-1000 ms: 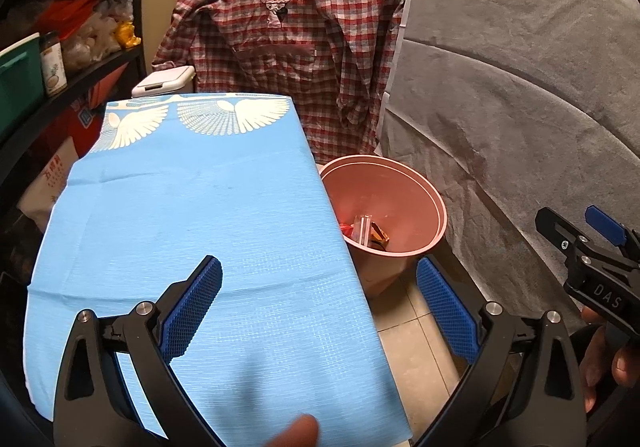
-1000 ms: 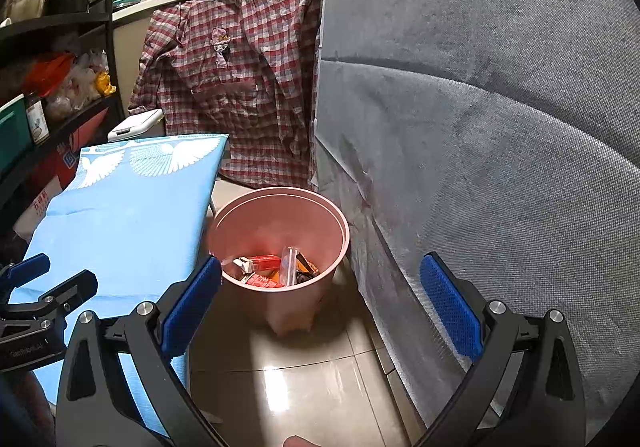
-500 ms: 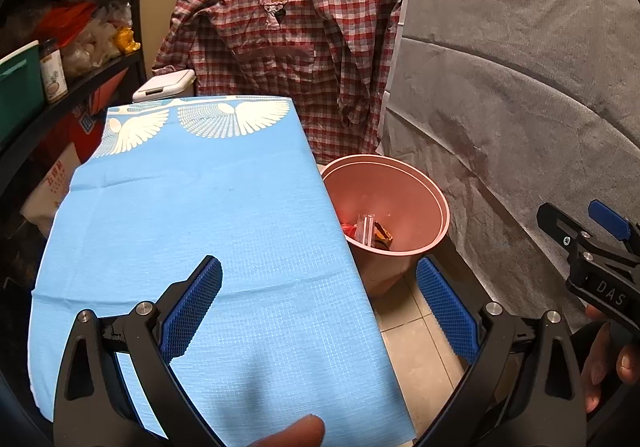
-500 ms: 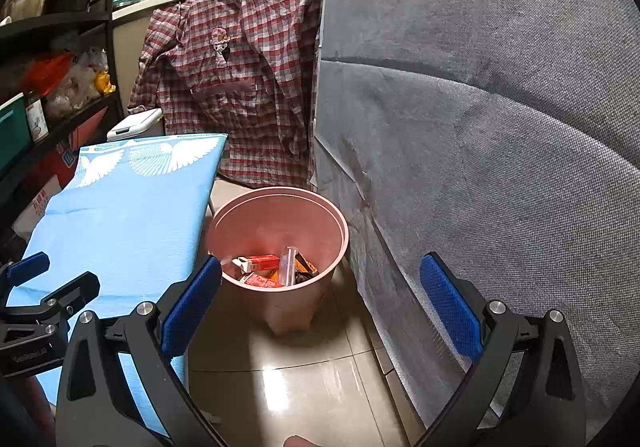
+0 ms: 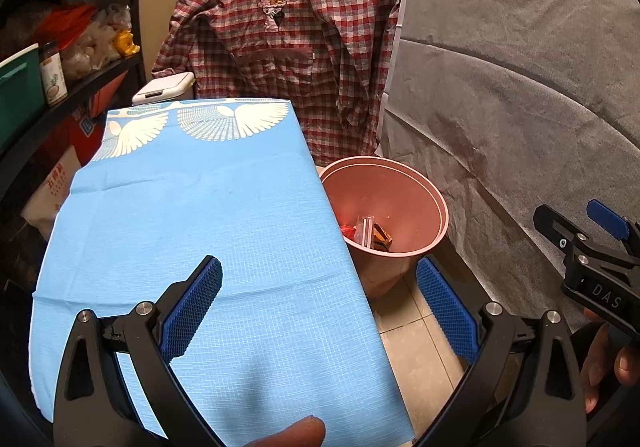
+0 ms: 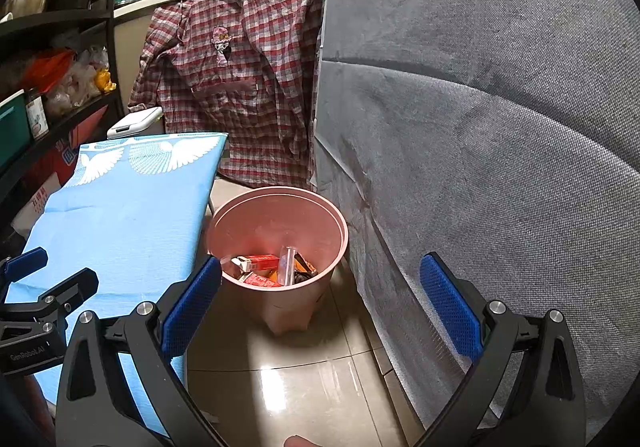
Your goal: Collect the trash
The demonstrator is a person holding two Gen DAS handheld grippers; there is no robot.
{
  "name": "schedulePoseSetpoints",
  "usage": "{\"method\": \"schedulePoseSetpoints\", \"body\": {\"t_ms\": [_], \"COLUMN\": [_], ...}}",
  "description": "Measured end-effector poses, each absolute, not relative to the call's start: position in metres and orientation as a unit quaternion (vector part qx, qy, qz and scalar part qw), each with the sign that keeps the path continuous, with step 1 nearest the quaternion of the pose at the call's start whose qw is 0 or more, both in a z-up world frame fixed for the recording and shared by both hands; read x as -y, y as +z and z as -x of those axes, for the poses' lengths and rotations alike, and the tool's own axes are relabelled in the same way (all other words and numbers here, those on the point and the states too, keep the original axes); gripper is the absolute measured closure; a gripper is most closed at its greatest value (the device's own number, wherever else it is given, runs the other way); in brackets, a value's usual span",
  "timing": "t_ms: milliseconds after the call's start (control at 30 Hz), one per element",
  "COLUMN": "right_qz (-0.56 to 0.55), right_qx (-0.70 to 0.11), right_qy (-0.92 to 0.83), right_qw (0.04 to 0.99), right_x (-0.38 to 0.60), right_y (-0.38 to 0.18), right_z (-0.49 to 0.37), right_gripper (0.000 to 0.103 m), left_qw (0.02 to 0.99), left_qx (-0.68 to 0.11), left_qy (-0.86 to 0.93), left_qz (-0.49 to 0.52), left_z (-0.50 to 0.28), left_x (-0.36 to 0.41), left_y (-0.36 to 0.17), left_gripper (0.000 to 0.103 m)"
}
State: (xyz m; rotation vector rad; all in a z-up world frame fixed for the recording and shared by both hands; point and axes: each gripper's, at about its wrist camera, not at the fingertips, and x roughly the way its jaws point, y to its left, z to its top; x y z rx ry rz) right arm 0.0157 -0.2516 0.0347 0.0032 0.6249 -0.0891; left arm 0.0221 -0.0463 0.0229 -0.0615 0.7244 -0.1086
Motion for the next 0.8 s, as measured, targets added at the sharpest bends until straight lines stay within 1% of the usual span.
{"method": "schedulePoseSetpoints", "body": {"t_ms": [800], "right_qz": [-0.002], "right_qx": [-0.307], "right_qy": [-0.044], "right_qw": [0.951], "right_x": [0.2521], "right_y": [0.0352], "right_z": [-0.0158], "right_gripper": [0.005], "left_qw": [0.933], "left_qx": [-0.354], "left_qy": [-0.057], "left_qz": [0.026], "left_z": [-0.0211], "left_x": [0.0444], "left_y": [0.0222], "left_gripper": [0.008]}}
